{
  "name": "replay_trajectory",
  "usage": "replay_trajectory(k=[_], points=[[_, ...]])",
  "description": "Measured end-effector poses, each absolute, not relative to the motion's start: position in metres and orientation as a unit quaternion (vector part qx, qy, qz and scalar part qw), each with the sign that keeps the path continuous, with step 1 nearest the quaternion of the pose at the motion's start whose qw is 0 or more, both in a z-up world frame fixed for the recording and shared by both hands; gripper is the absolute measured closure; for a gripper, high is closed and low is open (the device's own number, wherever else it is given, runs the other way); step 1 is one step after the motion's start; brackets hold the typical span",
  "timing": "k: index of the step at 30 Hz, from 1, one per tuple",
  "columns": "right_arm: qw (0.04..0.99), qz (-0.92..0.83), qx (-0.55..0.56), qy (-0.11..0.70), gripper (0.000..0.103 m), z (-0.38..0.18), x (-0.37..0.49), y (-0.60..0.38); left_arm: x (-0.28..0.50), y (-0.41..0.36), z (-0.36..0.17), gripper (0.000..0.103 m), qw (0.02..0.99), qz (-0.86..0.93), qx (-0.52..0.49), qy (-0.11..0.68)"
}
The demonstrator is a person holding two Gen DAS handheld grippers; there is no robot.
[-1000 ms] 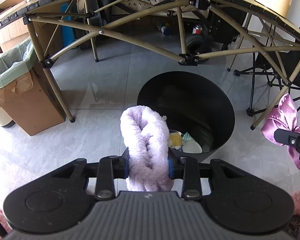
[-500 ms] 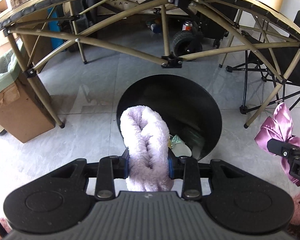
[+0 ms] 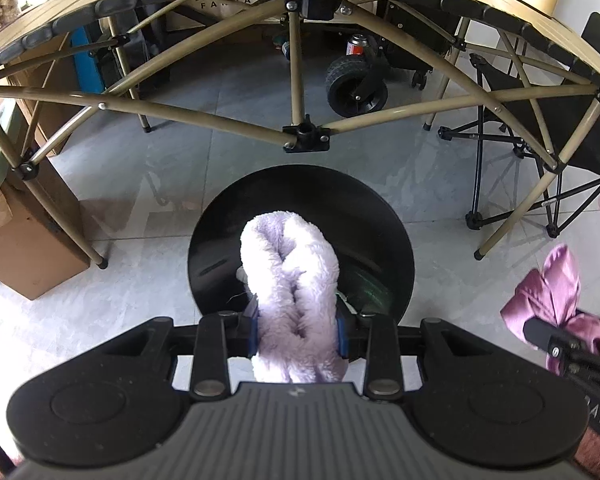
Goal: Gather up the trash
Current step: 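Carry the headband and pink bow down over the black bin, then open the left tool to drop the lavender headband into the bin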
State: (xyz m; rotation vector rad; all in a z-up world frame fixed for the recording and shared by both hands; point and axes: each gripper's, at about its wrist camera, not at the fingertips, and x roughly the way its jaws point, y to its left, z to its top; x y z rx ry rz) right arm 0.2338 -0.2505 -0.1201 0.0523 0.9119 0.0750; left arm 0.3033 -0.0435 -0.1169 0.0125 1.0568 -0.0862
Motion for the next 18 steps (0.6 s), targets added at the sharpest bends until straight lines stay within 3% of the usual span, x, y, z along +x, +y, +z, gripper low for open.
replay_trajectory(k=[18], points=[[0.892,-0.003,0.042,0.450,0.069,-0.130,0.243,-0.266,0.353,-0.069,-0.116,0.069,0.847,-0.026,-0.031,0.530]])
